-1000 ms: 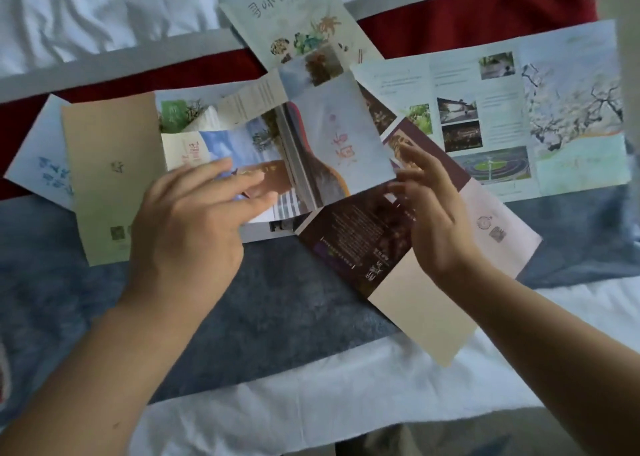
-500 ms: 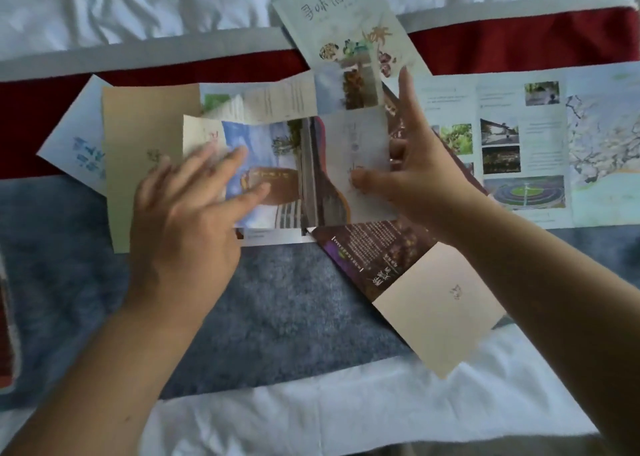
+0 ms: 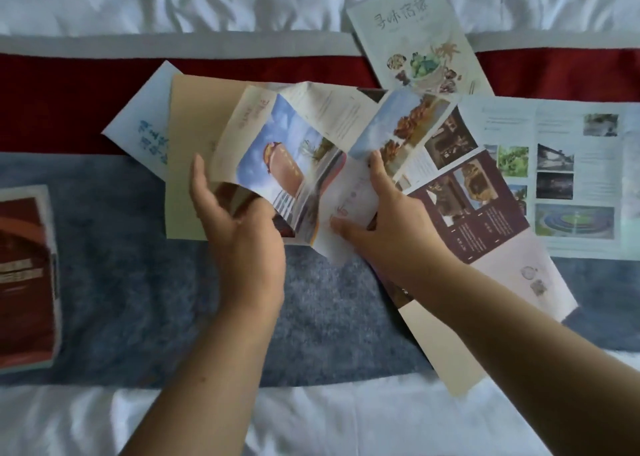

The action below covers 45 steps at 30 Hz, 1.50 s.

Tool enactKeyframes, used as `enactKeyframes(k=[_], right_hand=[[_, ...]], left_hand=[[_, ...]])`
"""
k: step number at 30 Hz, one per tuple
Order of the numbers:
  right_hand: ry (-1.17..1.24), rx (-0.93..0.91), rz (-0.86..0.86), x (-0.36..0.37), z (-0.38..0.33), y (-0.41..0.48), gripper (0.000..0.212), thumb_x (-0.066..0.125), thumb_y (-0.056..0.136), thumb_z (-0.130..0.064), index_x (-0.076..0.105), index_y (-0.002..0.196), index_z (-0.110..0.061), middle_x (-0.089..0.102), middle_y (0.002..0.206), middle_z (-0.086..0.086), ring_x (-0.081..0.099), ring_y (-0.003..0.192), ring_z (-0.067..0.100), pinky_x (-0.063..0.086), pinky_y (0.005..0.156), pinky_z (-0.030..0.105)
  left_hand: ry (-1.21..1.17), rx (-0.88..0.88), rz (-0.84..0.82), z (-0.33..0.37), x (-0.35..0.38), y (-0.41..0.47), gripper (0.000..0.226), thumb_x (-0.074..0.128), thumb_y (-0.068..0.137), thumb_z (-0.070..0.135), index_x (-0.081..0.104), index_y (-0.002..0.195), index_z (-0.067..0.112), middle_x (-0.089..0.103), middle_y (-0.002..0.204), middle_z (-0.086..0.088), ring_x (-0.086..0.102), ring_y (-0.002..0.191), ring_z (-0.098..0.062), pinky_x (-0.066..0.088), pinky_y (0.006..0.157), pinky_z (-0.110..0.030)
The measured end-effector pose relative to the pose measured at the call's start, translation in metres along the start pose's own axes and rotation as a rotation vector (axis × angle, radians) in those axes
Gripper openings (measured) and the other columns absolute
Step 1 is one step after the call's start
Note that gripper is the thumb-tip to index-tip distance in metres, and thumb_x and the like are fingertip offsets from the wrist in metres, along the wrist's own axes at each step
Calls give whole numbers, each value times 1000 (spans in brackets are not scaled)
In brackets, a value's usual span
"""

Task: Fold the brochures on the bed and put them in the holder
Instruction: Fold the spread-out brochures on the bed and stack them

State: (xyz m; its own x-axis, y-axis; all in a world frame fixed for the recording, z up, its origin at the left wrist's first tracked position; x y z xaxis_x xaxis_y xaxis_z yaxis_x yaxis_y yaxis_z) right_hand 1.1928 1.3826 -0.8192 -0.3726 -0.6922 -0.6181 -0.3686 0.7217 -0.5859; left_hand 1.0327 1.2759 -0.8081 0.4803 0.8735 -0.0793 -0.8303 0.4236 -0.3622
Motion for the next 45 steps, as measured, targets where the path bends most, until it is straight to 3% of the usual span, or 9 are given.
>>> enactKeyframes(k=[6,9,13,17,23,29,35,41,45], right_hand=[[-7,-19,-88,42,-21,-12,106,66,95,-49,-13,163,-30,69,78,-5,70,65,12,62,63,42],[8,-32,-174,58,-33,-16,100,62,97,-50,-11,163,-32,75,81,-1,72,70,17,62,71,45],[-54,-169,-85,60,-55,-27,71,58,101,-45,20,161,-39,65,58,-11,62,54,6,55,55,34],[-84,-380,155,48,-72,-54,42,60,100,-31,57,142,-29,46,49,-15,49,44,11,51,49,36],[-345,-614,550,31,-101,-88,29,63,96,-29,72,120,-18,61,91,-2,52,85,24,43,71,36],[-565,-166,31,87,-76,-63,76,37,93,-74,15,159,-42,26,160,0,18,148,26,20,121,51],[-441,-232,-23,140,-73,-76,86,37,90,-76,6,161,-38,20,164,-5,22,151,22,14,121,45],[-592,-289,68,169,-62,-78,75,51,99,-54,10,162,-48,-11,172,14,-16,156,41,-9,124,59],[-694,-338,248,160,-61,-62,101,78,85,-34,13,161,-50,-14,171,17,-15,155,44,-4,121,55]], left_hand=[[144,113,-107,1,-12,-5,88,60,101,28,-3,163,39,16,170,13,34,140,16,48,108,-22],[347,155,-89,1,-38,13,76,58,101,4,22,162,30,41,152,28,50,137,-3,49,109,-28],[563,126,-25,4,-87,50,78,55,101,1,21,163,34,48,145,18,51,131,0,43,100,-12],[851,190,-43,10,-139,84,76,53,102,3,20,163,34,52,148,-4,53,130,-23,45,96,-34],[1278,361,-130,26,-202,119,97,64,80,-14,33,158,34,30,152,-14,51,119,-47,53,89,-59],[1474,310,-79,13,-244,145,94,74,77,-2,35,155,35,23,156,-16,34,133,-53,39,104,-71],[1491,364,-214,-17,-223,118,64,19,102,69,11,161,46,-6,172,-7,-7,157,-37,-8,117,-65],[1420,421,-419,-51,-206,94,74,22,96,75,6,162,45,-14,172,1,-11,157,-36,6,118,-72],[1408,393,-378,-58,-197,93,77,20,95,78,-1,161,46,-19,171,-2,-16,156,-40,5,115,-74]])
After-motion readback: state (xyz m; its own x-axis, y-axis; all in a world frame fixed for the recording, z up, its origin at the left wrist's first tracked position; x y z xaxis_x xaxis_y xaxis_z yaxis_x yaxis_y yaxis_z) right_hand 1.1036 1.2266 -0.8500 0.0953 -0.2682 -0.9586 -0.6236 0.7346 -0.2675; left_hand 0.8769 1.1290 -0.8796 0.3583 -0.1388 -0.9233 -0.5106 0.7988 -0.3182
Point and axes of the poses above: each hand's wrist, its own y-axis towards the middle knuckle, its own x-axis out of the palm, z = x × y, the point moved 5 cm from there along y, towards the middle knuckle
